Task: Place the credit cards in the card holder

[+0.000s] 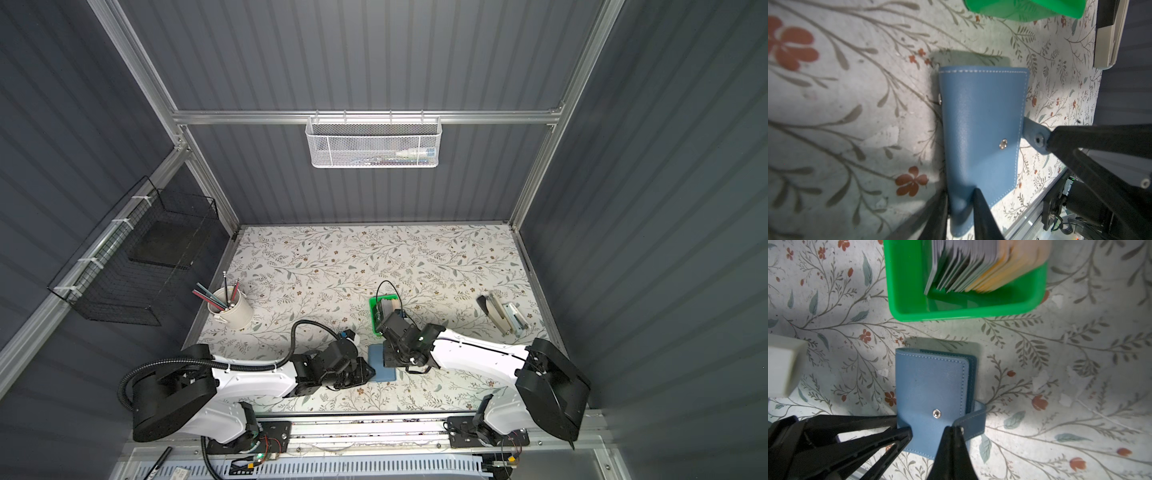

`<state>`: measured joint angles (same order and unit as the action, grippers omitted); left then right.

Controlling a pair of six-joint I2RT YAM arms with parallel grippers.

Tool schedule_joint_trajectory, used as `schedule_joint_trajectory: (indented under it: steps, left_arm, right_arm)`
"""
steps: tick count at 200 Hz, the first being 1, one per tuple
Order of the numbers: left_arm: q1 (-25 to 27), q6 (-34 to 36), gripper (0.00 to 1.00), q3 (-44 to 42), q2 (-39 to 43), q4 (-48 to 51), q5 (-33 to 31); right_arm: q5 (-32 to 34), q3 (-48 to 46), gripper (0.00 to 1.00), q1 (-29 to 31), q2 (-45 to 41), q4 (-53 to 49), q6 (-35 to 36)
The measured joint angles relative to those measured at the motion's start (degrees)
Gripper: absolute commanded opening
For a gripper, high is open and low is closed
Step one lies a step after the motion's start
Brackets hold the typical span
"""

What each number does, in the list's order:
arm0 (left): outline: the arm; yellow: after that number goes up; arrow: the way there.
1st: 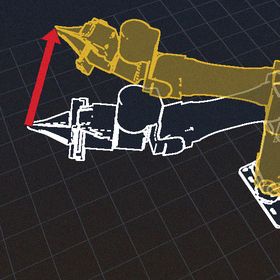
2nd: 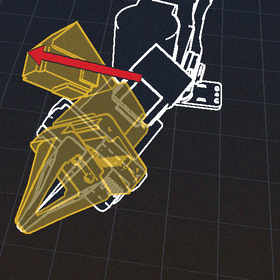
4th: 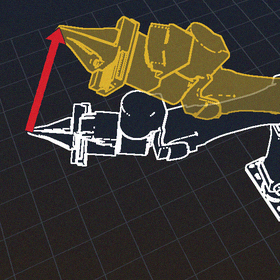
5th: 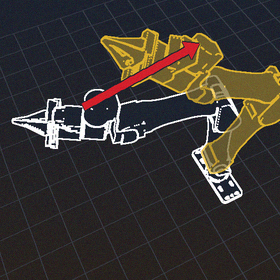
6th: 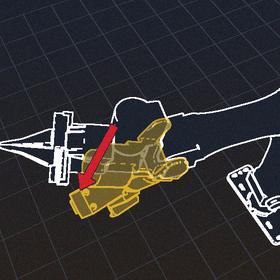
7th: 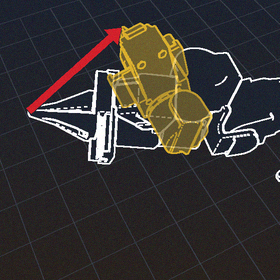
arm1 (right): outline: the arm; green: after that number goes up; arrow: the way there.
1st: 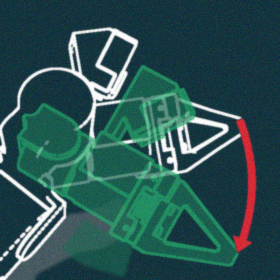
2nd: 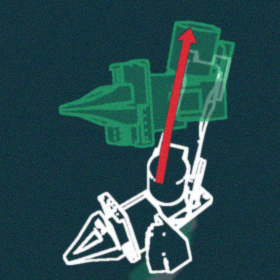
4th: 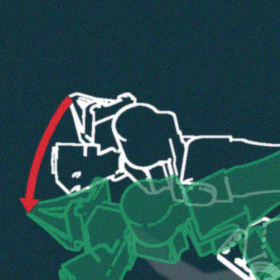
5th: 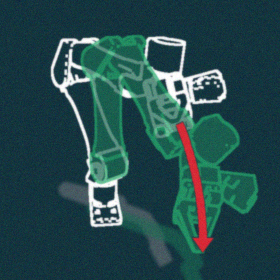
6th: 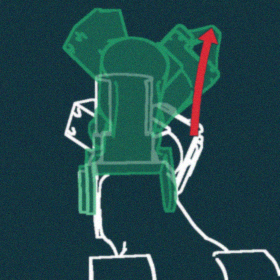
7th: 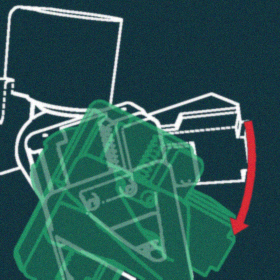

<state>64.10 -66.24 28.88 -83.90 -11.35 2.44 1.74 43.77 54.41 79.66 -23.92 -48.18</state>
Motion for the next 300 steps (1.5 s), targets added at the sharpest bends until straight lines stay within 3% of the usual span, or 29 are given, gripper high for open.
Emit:
schedule_joint_trajectory:
  steps: [300]
  left_arm:
    - [0.1, 0.0, 0.23, -0.2, 0.0, -0.3, -0.2]
  right_arm:
    - [-0.5, 2.4, 0.00, 2.7, 7.1, 3.1, -1.4]
